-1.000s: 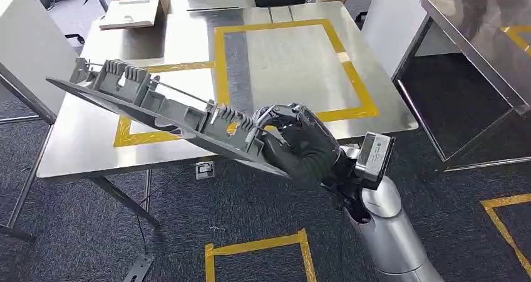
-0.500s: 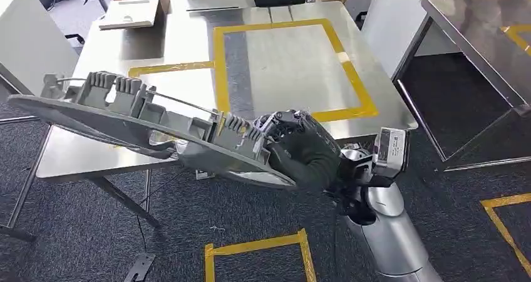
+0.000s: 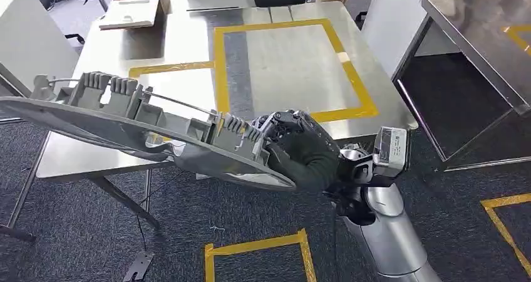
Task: Take the parts from the cabinet and place them on the table.
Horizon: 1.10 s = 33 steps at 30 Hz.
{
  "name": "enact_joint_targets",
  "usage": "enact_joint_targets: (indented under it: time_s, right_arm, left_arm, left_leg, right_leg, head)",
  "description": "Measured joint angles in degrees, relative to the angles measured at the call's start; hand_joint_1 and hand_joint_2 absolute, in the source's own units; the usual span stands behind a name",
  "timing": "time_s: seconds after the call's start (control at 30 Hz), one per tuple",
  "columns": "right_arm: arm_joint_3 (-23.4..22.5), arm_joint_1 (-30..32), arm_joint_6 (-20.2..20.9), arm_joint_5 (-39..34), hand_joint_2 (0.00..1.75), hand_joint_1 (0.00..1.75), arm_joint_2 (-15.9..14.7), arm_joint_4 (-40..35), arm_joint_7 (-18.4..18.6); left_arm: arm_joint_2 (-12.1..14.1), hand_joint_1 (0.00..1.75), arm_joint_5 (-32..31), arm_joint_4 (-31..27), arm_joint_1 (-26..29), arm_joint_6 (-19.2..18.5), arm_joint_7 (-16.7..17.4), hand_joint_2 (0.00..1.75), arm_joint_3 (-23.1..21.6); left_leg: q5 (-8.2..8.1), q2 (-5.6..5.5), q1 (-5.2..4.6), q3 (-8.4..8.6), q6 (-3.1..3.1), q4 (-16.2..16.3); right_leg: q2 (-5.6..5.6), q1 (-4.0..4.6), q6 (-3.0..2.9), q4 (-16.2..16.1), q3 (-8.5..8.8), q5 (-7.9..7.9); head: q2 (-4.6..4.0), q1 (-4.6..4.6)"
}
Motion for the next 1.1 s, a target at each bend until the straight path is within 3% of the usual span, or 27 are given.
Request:
enact_joint_targets:
  time_s: [0.43, 0.53, 0.57, 0.6, 0.63, 0.7, 0.73, 0.77, 0.8, 0.87, 0.9, 0.93, 0.97, 1.03, 1.07, 1.1]
  right_arm:
    - [0.0, 0.0, 0.0, 0.0, 1.75, 1.75, 0.2, 0.0, 0.2]
    - [-0.5, 0.0, 0.0, -1.4, 1.75, 1.75, 0.9, -0.2, 0.2]
    - [-0.7, 0.0, 0.0, -1.8, 1.75, 1.75, 1.0, -0.5, 0.2]
    - [-0.9, -0.1, 0.0, -2.1, 1.75, 1.75, 1.0, -0.7, 0.1]
    - [-1.1, -0.4, 0.0, -2.1, 1.75, 1.75, 1.0, -0.9, 0.1]
    - [-1.7, -0.1, -0.2, -2.1, 1.75, 1.75, 1.0, -1.0, 0.0]
    - [-1.8, 0.2, -0.3, -2.0, 1.75, 1.75, 0.9, -0.9, 0.0]
    - [-1.9, 0.4, -0.4, -1.8, 1.75, 1.75, 0.8, -1.0, 0.0]
    - [-2.0, 0.6, -0.7, -1.6, 1.75, 1.75, 0.6, -1.0, 0.0]
    - [-2.1, 0.8, -1.0, -1.0, 1.75, 1.75, 0.4, -1.3, 0.0]
    - [-2.4, 0.8, -1.3, -1.0, 1.75, 1.75, 0.3, -1.4, 0.0]
    - [-2.7, 0.9, -1.3, -1.0, 1.75, 1.75, 0.2, -1.5, 0.0]
    - [-2.9, 1.0, -1.4, -0.9, 1.75, 1.75, 0.2, -1.6, -0.1]
    - [-3.1, 1.0, -1.4, -0.9, 1.75, 1.75, 0.2, -2.2, -0.1]
    - [-3.1, 1.0, -1.4, -0.9, 1.75, 1.75, 0.2, -2.5, -0.1]
    - [-3.1, 1.1, -1.5, -0.7, 1.75, 1.75, 0.2, -2.7, 0.0]
  left_arm:
    - [-0.1, 0.00, 0.1, -0.4, 0.0, 0.0, 0.3, 1.75, 0.0]
    - [0.0, 0.00, 0.7, -0.8, 0.0, 0.2, 0.5, 1.75, 0.0]
    - [0.0, 0.00, 0.8, -0.9, 0.0, 0.2, 0.4, 1.75, 0.0]
    - [0.0, 0.00, 0.8, -0.9, 0.1, 0.2, 0.3, 1.75, 0.0]
    - [-0.1, 0.00, 0.8, -0.9, 0.0, 0.2, 0.2, 1.75, -0.1]
    - [0.0, 0.00, 0.8, -1.0, 0.0, 0.0, 0.2, 1.75, -0.4]
    - [0.0, 0.00, 0.8, -1.0, 0.0, 0.0, 0.2, 1.75, -0.6]
    - [0.0, 0.00, 0.7, -1.0, 0.1, 0.0, 0.2, 1.75, -0.9]
    - [-0.1, 0.00, 0.6, -1.0, 0.1, 0.0, 0.2, 1.75, -1.2]
    - [-0.3, 0.00, 0.2, -1.4, 0.0, 0.0, 0.6, 1.75, -1.9]
    - [-0.3, 0.00, 0.2, -1.5, 0.0, 0.0, 0.7, 1.75, -2.3]
    - [-0.3, 0.00, 0.2, -1.6, 0.0, 0.0, 0.9, 1.75, -2.6]
    - [-0.3, 0.00, 0.2, -1.9, -0.1, 0.0, 1.0, 1.75, -3.0]
    - [-0.2, 0.00, 0.2, -2.3, -0.2, -0.1, 1.2, 1.75, -3.3]
    - [-0.1, 0.00, 0.2, -2.6, -0.3, -0.1, 1.2, 1.75, -3.5]
    - [-0.2, 0.00, 0.2, -2.8, -0.4, -0.2, 1.3, 1.75, -3.8]
  left_leg:
    - [-0.06, -0.01, -0.06, -0.02, 0.04, 0.1]
    - [-1.65, 0.03, -0.42, -0.11, 1.69, -0.4]
    - [-1.46, -0.18, 0.10, 1.36, 2.08, -0.7]
    - [-1.66, -0.11, 0.13, 1.89, 2.18, -0.9]
    - [-1.79, 0.00, 0.13, 2.17, 2.38, -0.9]
    - [-2.27, 0.00, 0.12, 2.52, 2.35, -0.8]
    - [-2.58, -0.01, 0.13, 2.80, 2.20, -0.8]
    - [-3.03, -0.11, 0.14, 3.31, 2.04, -0.8]
    - [-3.51, -0.22, 0.17, 4.04, 1.79, -0.8]
    - [-4.86, -0.34, 0.32, 6.02, 1.16, -0.7]
    - [-5.59, -0.32, 0.32, 6.70, 0.79, -0.8]
    - [-6.38, -0.31, 0.07, 7.56, 0.30, -0.4]
    - [-6.85, -0.22, 0.00, 7.29, -0.17, -0.8]
    - [-6.72, 0.09, 0.17, 7.84, -0.89, -0.2]
    - [-6.82, 0.11, 0.28, 7.85, -1.09, 0.6]
    - [-5.94, 0.33, 0.43, 6.00, -1.30, 3.2]
  right_leg:
    - [0.00, -0.07, 0.05, -0.1, 0.01, 0.03]
    - [0.00, -0.45, 1.47, 0.6, 0.60, 0.26]
    - [-0.05, -0.39, 1.41, 0.9, 0.29, -0.33]
    - [-0.25, -0.39, 1.17, 2.5, -0.23, -1.05]
    - [-0.25, -0.45, 0.85, 5.9, -2.12, -2.34]
    - [-0.25, -0.64, 0.88, 16.0, -8.55, -5.54]
    - [-0.26, -0.69, 1.20, 19.5, -11.20, -6.15]
    - [-0.27, -0.87, 1.78, 20.3, -12.74, -5.61]
    - [-0.30, -1.06, 2.39, 18.3, -12.55, -4.10]
    - [-0.56, -1.37, 3.34, 7.8, -8.99, 0.66]
    - [-0.92, -1.52, 4.06, 2.9, -7.61, 4.11]
    - [-1.48, -1.25, 3.08, 1.5, -7.42, 5.48]
    - [-1.33, -0.88, 1.18, 1.5, -6.52, 4.43]
    - [-0.89, -0.78, -0.07, 1.4, -6.47, 4.17]
    - [-0.73, -1.14, -0.64, 1.4, -5.50, 3.82]
    - [-0.54, -1.11, -0.88, 1.2, -4.84, 3.42]
  head:
    - [0.00, 0.00]
    - [0.00, -0.04]
    - [0.00, -0.15]
    - [0.00, 0.15]
    - [0.00, 0.28]
    - [0.00, 0.30]
    - [0.00, 0.31]
    - [0.00, 0.33]
    - [0.00, 0.33]
    - [0.00, 0.35]
    - [0.00, 0.37]
    - [0.00, 0.26]
    - [0.00, 0.37]
    - [0.00, 0.22]
    - [0.00, 0.16]
    - [0.00, 0.24]
